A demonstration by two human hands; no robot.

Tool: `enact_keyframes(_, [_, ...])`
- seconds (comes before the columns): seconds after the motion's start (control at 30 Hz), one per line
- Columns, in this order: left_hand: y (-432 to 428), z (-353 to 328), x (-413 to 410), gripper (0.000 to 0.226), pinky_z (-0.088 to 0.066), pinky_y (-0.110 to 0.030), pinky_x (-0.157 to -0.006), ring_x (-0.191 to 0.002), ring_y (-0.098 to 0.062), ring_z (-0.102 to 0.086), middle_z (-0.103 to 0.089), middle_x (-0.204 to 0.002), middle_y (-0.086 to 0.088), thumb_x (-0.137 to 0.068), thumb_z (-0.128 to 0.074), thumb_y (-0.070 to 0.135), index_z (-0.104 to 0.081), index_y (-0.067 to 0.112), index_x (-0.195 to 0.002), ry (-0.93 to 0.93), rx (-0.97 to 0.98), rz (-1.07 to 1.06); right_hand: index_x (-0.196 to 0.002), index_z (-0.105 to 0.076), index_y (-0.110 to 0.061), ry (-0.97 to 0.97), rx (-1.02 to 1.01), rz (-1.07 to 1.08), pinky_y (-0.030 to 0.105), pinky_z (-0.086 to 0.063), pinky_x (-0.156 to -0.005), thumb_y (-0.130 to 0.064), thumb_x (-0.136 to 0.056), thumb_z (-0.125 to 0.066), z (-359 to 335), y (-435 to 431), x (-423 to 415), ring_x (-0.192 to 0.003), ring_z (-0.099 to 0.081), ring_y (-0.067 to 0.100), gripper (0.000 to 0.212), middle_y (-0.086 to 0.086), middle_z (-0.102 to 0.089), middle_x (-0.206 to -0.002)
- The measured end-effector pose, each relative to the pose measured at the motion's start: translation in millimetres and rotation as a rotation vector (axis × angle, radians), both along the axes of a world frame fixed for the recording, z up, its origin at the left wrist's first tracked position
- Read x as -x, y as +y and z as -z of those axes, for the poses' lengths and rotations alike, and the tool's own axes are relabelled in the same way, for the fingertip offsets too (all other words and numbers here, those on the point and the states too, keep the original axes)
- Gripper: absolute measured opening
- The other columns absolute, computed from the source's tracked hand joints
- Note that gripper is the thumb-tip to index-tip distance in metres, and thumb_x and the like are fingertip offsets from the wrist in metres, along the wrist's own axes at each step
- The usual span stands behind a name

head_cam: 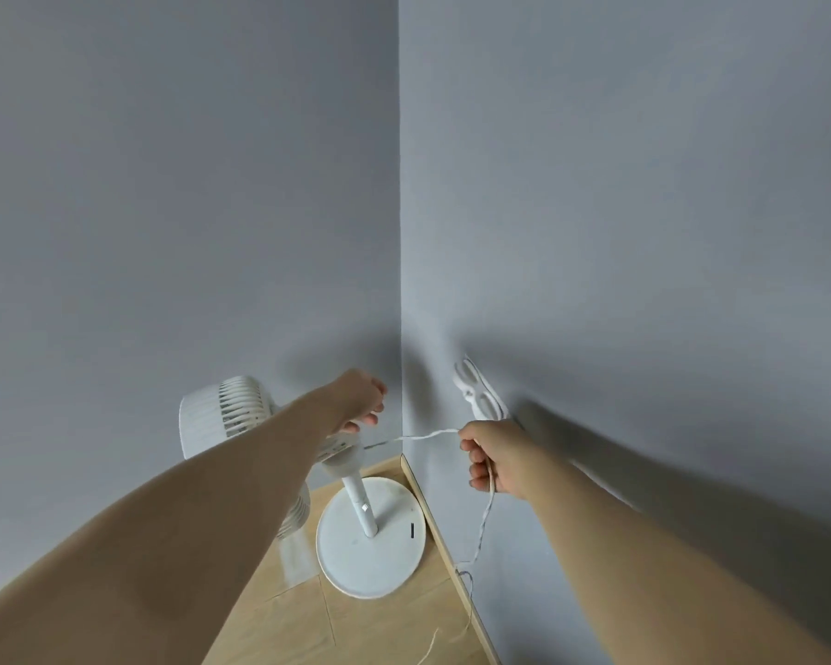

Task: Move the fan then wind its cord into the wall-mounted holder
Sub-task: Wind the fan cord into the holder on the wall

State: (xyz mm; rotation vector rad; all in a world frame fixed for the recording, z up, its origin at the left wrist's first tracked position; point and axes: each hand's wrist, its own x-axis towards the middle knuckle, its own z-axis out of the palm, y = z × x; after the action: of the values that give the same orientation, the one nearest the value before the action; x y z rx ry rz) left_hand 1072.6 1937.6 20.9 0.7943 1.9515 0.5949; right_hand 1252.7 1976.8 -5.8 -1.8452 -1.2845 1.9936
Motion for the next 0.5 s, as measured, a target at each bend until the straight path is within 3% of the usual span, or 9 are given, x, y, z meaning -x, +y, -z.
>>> enact_keyframes(0.13, [4,-4,-8,0.026,-0.044,-0.03,-0.076,-0.093,-0.02,-0.058,-0.058,-0.109,-0.007,-0.097,-0.037,0.008,-0.051,0.014,-0.118,0.014,-0.014,0.094,-0.058,-0.041,-0.014,-0.091,-0.029,0.097,0.017,-0.027,-0.045,-0.011,-0.084,-0.044,-1,-1,-16,-0.042,-0.023,0.012,0.027,-0.002,-0.028,-0.049])
enact_keyframes(0.27, [15,0,-13,0.017,-0.046,-0.033,-0.085,-0.091,-0.019,-0.059,-0.059,-0.106,-0.007,-0.097,-0.038,0.01,-0.049,0.018,-0.107,0.044,-0.011,0.191,-0.059,-0.043,-0.013,-0.165,-0.069,0.185,0.017,-0.016,-0.046,-0.009,-0.088,-0.043,7,-4,-29,-0.041,-0.022,0.012,0.029,-0.001,-0.027,-0.052])
enact_keyframes(0.33, [22,1,-14,0.018,-0.046,-0.03,-0.08,-0.089,-0.019,-0.058,-0.059,-0.105,-0.007,-0.097,-0.037,0.009,-0.05,0.017,-0.106,0.075,-0.017,0.259,-0.06,-0.045,-0.012,-0.183,-0.104,0.233,0.015,-0.017,-0.045,-0.006,-0.086,-0.044,11,-8,-31,-0.041,-0.024,0.013,0.027,0.001,-0.029,-0.052])
enact_keyframes(0.43, [34,6,-15,0.03,-0.045,-0.026,-0.069,-0.09,-0.02,-0.059,-0.061,-0.108,-0.01,-0.097,-0.035,0.005,-0.054,0.009,-0.12,0.112,-0.044,0.358,-0.062,-0.045,-0.011,-0.205,-0.139,0.322,0.013,-0.021,-0.042,-0.003,-0.085,-0.045,12,-11,-30,-0.036,-0.029,0.014,0.024,0.002,-0.035,-0.047])
enact_keyframes(0.5, [41,11,-17,0.035,-0.046,-0.027,-0.071,-0.093,-0.022,-0.06,-0.061,-0.112,-0.011,-0.094,-0.037,0.001,-0.055,0.009,-0.123,0.164,-0.088,0.421,-0.061,-0.044,-0.01,-0.172,-0.146,0.42,0.007,-0.022,-0.035,-0.004,-0.089,-0.044,11,-12,-26,-0.023,-0.03,0.012,0.028,0.001,-0.038,-0.04])
